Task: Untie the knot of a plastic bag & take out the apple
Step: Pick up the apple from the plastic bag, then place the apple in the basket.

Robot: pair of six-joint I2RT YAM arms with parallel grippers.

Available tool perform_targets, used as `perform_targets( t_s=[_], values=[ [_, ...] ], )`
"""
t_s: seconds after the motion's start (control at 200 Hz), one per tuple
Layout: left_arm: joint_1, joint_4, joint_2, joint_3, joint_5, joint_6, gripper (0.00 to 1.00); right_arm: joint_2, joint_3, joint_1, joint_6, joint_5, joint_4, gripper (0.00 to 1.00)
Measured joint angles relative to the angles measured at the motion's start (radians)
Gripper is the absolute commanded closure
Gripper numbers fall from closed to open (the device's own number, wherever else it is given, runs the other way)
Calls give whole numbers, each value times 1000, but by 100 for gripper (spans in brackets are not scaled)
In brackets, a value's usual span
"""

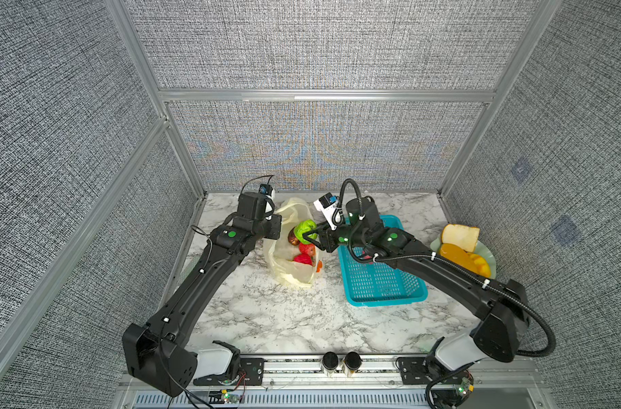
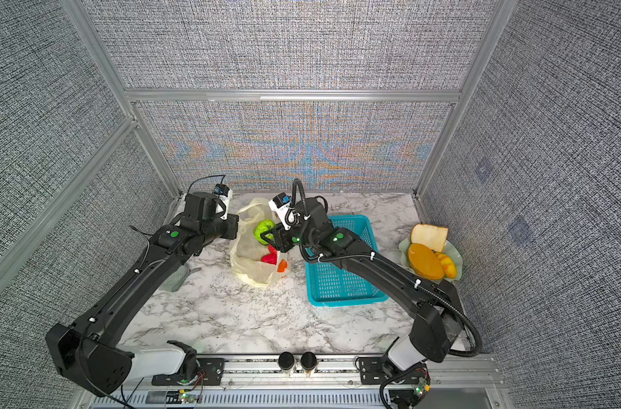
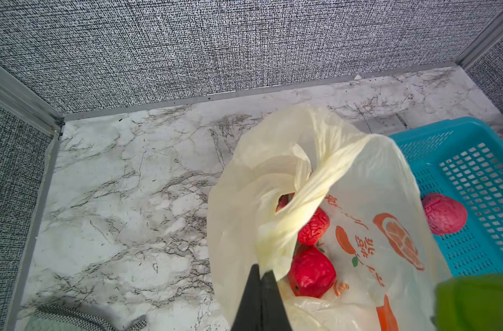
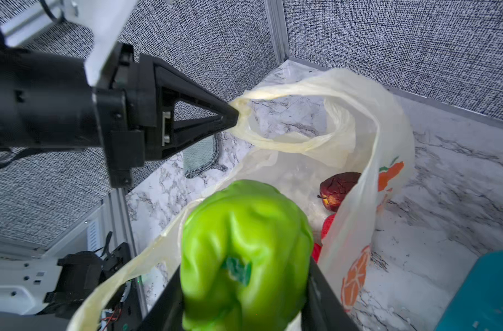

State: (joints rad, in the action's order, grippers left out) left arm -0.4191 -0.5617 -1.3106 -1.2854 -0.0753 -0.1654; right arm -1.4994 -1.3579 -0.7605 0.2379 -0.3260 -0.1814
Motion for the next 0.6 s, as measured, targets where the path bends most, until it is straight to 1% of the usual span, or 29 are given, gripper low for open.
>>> perform_targets(
  t_s=[0.125, 0.2, 0.27, 0.34, 0.415, 0.465, 0.6],
  values=[
    [0, 0, 4, 0, -1, 0, 100, 134, 50, 29, 20, 8, -5, 72],
    [0, -1, 9, 0, -1, 0, 100, 198, 57, 80, 28, 91, -40, 72],
    [0, -1, 17, 2, -1, 0, 100, 222, 68, 133, 34, 180, -103, 72],
    [0, -2, 22, 2, 0, 0, 100, 215, 92, 186, 39, 256, -190, 72],
    [1, -6, 26, 2, 5, 0, 100, 187, 125, 216, 44, 307, -291, 72],
    [0, -10, 31, 2, 8, 0, 100, 164, 149, 222, 44, 323, -348, 72],
    [0, -10, 35, 3, 23, 0, 100, 90, 187, 224, 49, 320, -449, 71]
  ],
)
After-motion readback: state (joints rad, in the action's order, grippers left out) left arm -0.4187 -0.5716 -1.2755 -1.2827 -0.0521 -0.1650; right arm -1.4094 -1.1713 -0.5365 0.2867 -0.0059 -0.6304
